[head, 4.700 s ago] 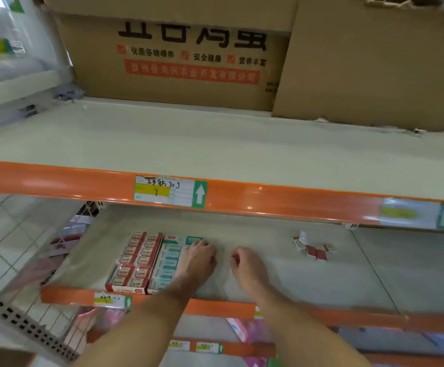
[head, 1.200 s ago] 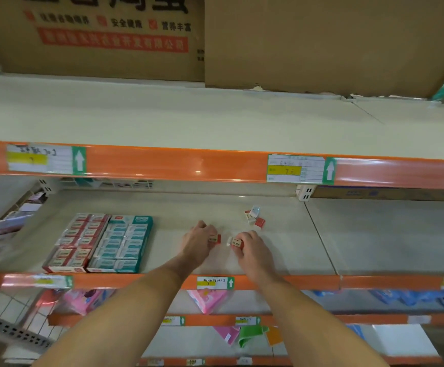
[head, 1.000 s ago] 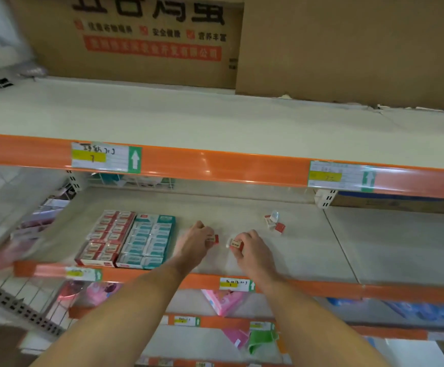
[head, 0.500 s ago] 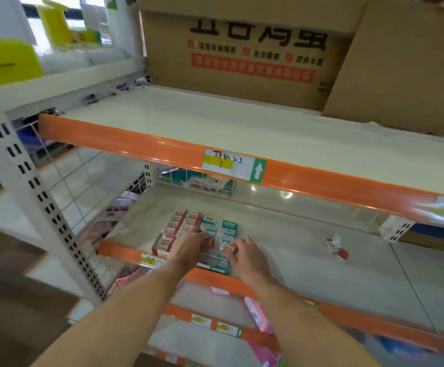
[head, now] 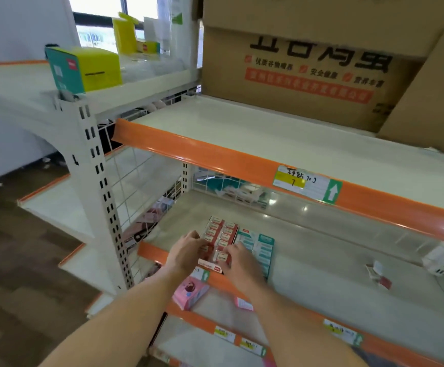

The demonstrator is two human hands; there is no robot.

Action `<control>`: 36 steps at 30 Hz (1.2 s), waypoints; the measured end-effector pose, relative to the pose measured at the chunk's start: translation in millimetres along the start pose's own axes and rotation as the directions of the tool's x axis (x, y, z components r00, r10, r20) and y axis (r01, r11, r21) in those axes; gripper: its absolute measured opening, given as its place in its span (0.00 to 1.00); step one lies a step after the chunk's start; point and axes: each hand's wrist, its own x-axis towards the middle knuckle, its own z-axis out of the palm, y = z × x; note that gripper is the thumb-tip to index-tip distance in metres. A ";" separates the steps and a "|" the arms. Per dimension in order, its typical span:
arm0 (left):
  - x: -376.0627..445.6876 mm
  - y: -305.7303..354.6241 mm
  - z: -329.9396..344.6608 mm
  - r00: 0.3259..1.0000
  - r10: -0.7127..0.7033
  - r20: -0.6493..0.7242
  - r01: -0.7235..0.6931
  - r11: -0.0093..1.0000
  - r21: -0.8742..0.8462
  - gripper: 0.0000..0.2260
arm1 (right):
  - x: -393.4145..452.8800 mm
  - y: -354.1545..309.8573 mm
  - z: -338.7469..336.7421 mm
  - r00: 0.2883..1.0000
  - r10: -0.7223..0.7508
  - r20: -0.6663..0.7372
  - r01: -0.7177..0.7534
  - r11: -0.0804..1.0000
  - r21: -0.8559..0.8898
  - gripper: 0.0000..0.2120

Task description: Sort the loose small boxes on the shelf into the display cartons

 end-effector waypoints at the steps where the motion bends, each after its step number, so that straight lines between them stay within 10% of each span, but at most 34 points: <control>1: 1.8 -4.5 1.8 1.000 0.016 -0.004 -0.016 1.000 0.016 0.11 | 1.5 -3.4 2.7 1.000 -0.004 0.006 0.004 1.000 -0.005 0.16; 36: 51.9 18.7 1.3 0.999 0.051 0.002 -0.051 0.999 -0.010 0.07 | 16.3 31.1 -16.2 0.991 0.134 -0.018 -0.133 0.990 0.048 0.09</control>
